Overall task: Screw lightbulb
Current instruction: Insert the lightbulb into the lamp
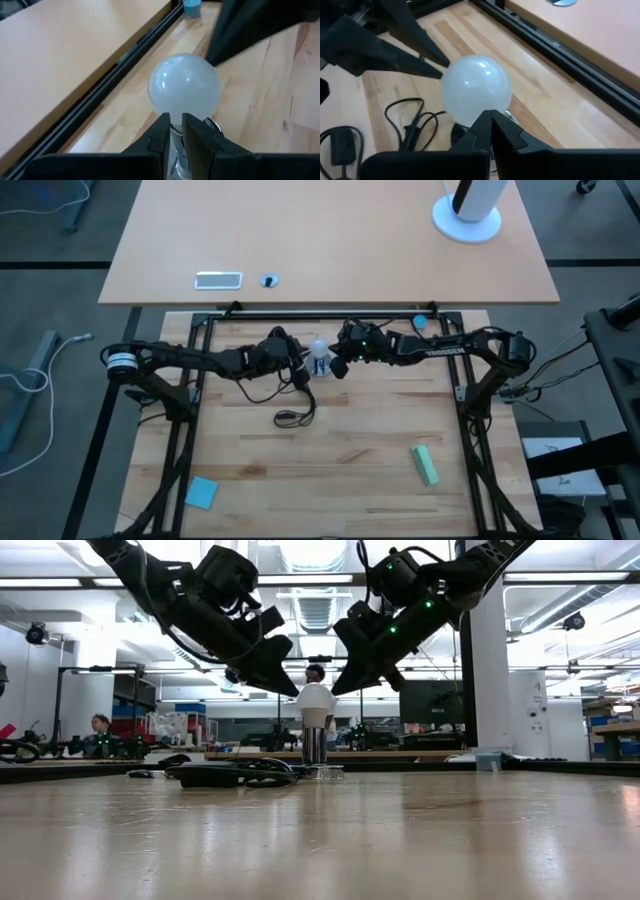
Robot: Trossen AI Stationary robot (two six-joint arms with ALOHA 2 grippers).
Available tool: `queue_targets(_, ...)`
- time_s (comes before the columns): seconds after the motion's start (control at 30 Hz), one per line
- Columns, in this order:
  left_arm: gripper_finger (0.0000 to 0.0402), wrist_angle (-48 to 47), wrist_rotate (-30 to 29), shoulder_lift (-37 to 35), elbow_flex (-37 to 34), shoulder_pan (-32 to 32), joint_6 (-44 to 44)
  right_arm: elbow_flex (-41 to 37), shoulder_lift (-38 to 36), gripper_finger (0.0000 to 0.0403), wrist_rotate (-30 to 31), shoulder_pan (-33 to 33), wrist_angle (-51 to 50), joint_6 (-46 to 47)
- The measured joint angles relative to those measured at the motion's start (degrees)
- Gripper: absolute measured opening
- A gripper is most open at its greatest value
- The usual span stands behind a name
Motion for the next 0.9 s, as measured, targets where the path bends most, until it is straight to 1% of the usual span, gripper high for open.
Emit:
queue_targets(0.07,0.0041,0.04,-0.02,0.0,0.0,0.13,-0.19,0.0,0.02,0.0,-1.57,0.04,0.25,0.43)
queue_targets(0.17,0.0041,0.25,-0.43,0.0,0.0,0.2,-0.28,0.0,0.02,0.0,-2.23,0.65,0.88,0.51)
queue_targets(0.23,0.0041,0.19,-2.69,0.0,0.0,0.2,-0.31,0.0,0.02,0.0,-2.23,1.1,1.0,-0.13)
queue_targets(0.3,0.0041,-0.29,-3.5,-0.15,0.0,0.2,-0.37,0.01,0.02,0.0,-2.15,1.29,1.06,-0.24)
queue_targets(0.4,0.0041,-1.85,-1.91,-1.24,-0.02,0.02,-0.45,0.0,-0.14,0.0,-1.8,1.27,0.07,0.55)
queue_targets(0.53,0.0041,-2.71,4.06,-2.25,0.0,-0.61,-0.68,0.02,-0.45,0.0,1.25,1.16,-0.84,0.57)
queue_targets(0.57,0.0041,-2.91,4.61,-2.21,-0.02,-0.63,-0.68,0.0,-0.49,0.0,1.54,1.03,-0.32,0.55)
queue_targets(0.67,0.0041,-1.84,4.39,-1.09,0.04,-0.33,-0.71,0.02,-0.06,0.0,1.2,0.29,2.46,0.21)
queue_targets(0.8,0.0041,-0.95,3.65,0.08,-0.07,-0.13,-0.7,0.02,0.56,0.0,-0.18,-0.07,3.05,0.65)
queue_targets(0.9,0.0041,0.52,1.19,0.76,0.02,-0.22,-0.68,0.02,0.74,0.0,-0.62,0.01,2.86,0.84)
